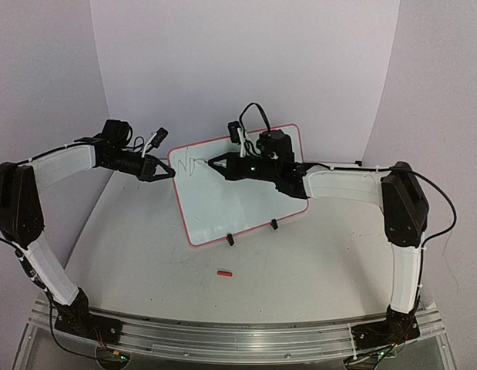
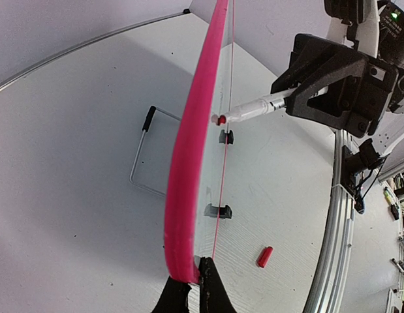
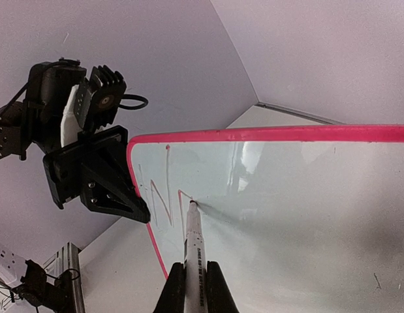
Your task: Write a sentence on the whiteboard
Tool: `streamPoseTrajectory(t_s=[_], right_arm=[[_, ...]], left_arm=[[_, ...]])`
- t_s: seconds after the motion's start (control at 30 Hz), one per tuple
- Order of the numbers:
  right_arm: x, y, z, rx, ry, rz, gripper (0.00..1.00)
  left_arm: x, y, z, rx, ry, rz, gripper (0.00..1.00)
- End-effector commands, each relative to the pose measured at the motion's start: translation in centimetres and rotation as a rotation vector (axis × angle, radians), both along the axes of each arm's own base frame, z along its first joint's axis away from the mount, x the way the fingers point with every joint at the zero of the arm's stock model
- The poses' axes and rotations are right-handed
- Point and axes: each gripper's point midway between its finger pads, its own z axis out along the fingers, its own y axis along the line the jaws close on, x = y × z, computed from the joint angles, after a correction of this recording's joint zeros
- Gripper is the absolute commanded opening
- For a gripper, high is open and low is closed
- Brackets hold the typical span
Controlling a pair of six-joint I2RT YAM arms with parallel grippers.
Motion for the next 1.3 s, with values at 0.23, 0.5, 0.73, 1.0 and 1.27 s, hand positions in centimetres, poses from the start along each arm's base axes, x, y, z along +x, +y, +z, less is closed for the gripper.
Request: streamPoseTrajectory(t_s=[0.23,0.5,0.73,1.0,1.27], right_arm=[[0.6,-1.8,-2.0,-0.033,0.032,-0.062,0.0],[0.6,-2.7,-0.8,-0.035,0.001,-0.099,0.0],[-0.5,-2.4,2.1,0.019,-0.038,-0.038,0.0],[-0.8,-2.0,4.3,0.066,-0.074,-0.011,0.0],[-0.1,-1.0,3.8,0.073,-0.062,0.003,0.0]], left_arm=[[-0.6,-0.4,0.2,0.048,-0.072,-0.031,0.0],[-0.6,-0.3,0.2,0.048,-0.073,-0.031,0.0],[-0.6,-0.3,0.3,0.05,-0.075,-0.029,0.0],[-0.6,-0.3,0.2,0.053,-0.075,-0.029,0.0],[-0.6,-0.3,0.2,0.053,-0.073,-0.028,0.0]])
